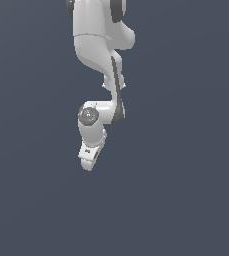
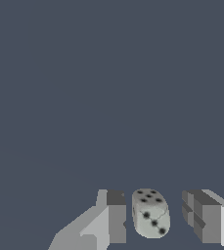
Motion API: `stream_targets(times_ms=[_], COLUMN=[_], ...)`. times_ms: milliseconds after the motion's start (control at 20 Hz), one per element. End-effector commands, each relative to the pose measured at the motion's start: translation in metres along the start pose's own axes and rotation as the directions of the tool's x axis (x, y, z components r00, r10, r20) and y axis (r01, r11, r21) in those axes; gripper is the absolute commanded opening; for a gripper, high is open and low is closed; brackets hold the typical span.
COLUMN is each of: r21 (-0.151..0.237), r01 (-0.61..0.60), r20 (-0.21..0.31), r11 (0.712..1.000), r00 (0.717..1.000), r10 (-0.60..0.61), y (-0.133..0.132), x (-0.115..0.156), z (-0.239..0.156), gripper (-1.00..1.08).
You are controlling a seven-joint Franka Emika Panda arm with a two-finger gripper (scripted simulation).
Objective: Pick up the object and move it to a goal position.
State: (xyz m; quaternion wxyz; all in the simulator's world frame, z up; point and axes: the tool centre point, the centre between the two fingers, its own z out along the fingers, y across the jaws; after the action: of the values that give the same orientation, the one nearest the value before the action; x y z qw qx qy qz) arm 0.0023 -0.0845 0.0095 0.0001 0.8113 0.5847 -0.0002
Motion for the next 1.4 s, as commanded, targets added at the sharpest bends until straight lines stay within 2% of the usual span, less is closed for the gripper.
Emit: stream_targets(times_ms=[0, 350, 700, 1000, 1350], r21=[0.0, 0.0, 0.0, 0.0, 0.0], r01=[0.0, 0.0, 0.001, 0.001, 0.002], r20=[0.0, 0.0, 0.0, 0.001, 0.0], r11=[1.0, 1.0, 1.0, 1.0, 1.0], r00=[1.0, 1.0, 1.0, 1.0, 1.0], r10=[0.0, 0.0, -0.001, -0.001, -0.002], y=[0.0, -0.001, -0.004, -0.01, -0.019], x=[0.0, -0.003, -0.018, -0.041, -0.079], z=[0.001, -0.006, -0.036, -0.083, -0.16], gripper=[-1.0, -1.0, -1.0, -1.0, -1.0])
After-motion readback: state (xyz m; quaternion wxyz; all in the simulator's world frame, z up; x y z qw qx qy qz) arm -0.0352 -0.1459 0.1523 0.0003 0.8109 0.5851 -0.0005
